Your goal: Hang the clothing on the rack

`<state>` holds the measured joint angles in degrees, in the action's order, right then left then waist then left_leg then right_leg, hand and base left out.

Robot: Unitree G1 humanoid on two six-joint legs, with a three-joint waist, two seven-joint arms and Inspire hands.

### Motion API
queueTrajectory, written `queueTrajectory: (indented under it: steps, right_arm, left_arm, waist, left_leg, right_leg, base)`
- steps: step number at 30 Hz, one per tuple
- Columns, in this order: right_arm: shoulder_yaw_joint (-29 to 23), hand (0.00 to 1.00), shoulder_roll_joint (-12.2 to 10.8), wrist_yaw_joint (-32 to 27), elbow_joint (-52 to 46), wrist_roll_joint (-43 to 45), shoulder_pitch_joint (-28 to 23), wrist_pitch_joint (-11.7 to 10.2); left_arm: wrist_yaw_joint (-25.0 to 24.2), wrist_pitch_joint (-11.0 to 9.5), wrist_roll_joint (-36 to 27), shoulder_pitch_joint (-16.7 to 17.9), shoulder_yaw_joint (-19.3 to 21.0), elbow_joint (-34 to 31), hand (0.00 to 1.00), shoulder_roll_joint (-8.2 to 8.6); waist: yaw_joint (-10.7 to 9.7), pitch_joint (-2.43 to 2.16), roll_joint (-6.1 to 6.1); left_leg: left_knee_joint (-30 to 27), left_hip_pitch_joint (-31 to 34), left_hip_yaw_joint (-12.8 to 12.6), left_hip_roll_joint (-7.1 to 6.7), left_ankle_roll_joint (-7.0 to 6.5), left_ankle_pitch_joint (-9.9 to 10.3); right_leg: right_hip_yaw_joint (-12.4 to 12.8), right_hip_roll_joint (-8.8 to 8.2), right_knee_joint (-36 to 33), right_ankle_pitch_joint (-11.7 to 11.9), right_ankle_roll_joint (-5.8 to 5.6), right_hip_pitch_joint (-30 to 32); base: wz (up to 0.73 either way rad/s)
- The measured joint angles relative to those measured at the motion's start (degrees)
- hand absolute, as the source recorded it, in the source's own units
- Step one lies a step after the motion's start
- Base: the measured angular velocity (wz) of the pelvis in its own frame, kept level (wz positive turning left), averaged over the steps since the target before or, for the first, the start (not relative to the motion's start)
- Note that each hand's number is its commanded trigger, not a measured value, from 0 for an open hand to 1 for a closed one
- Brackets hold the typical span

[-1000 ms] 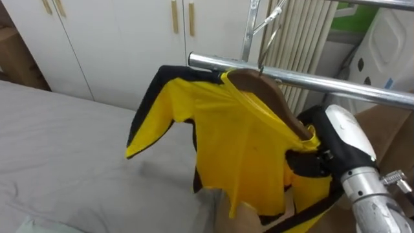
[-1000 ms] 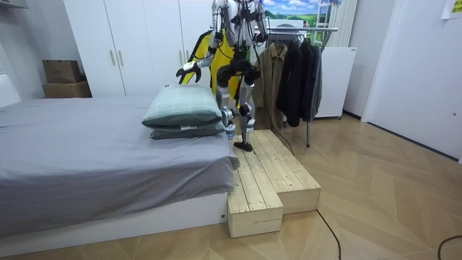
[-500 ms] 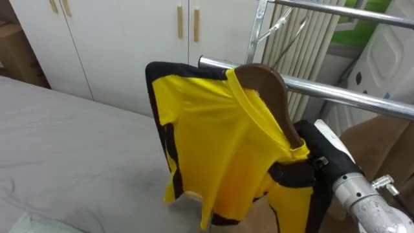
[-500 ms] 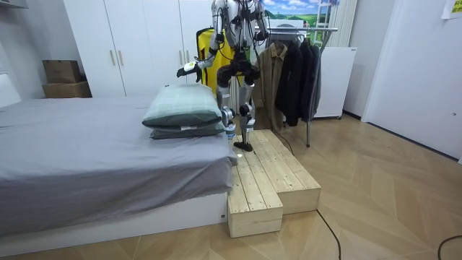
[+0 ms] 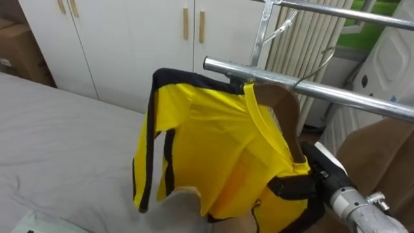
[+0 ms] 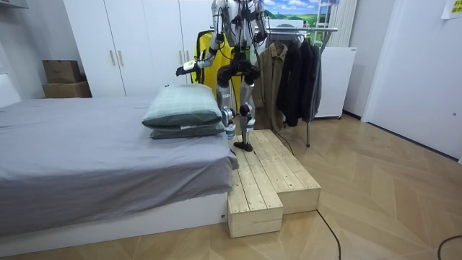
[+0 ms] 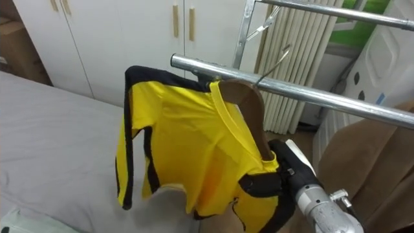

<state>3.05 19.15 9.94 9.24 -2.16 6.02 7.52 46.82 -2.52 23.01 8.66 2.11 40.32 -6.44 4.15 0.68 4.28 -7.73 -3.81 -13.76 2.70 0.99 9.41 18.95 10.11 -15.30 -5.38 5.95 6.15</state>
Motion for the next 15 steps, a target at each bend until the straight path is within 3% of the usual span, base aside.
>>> queueTrajectory:
  steps: [8, 10, 15]
  right_arm:
    - [-0.03, 1.0, 0.73, -1.1, 2.61, -0.29, -0.36, -0.8]
    - [-0.04, 1.0, 0.72, -1.08, 5.19, -0.29, -0.41, -1.72]
    - [-0.66, 1.0, 0.75, -1.05, 13.32, -0.77, -0.43, -1.65]
  left_arm:
    - [0.31, -0.07, 0.36, 0.09, 0.15, -0.79, 0.0, -0.33]
    - [0.24, -0.05, 0.27, 0.64, 0.32, -3.27, 0.0, -0.43]
    - [-0.5, -0.09, 0.11, 0.74, 0.36, -4.51, 0.0, -0.8]
  waist:
    - [0.3, -0.2, -0.54]
    - [0.59, -0.27, -0.69]
    - [0.34, -0.5, -1.02]
  left_leg:
    - [0.06, -0.8, 0.2, 0.24, 0.21, 0.15]
    - [0.01, -0.99, 0.0, 0.29, 0.27, 0.17]
    - [-0.11, -1.06, 0.49, 0.24, 0.42, 0.06]
  right_leg:
    - [-1.19, -0.16, 0.89, 0.11, 0.19, -1.23]
    - [-4.27, -0.81, 1.01, 0.05, 0.29, -1.09]
    - [-4.14, -0.8, 0.56, -0.15, 0.6, -1.25]
  base:
    - [0.03]
    - [-0.02]
    - [0.03]
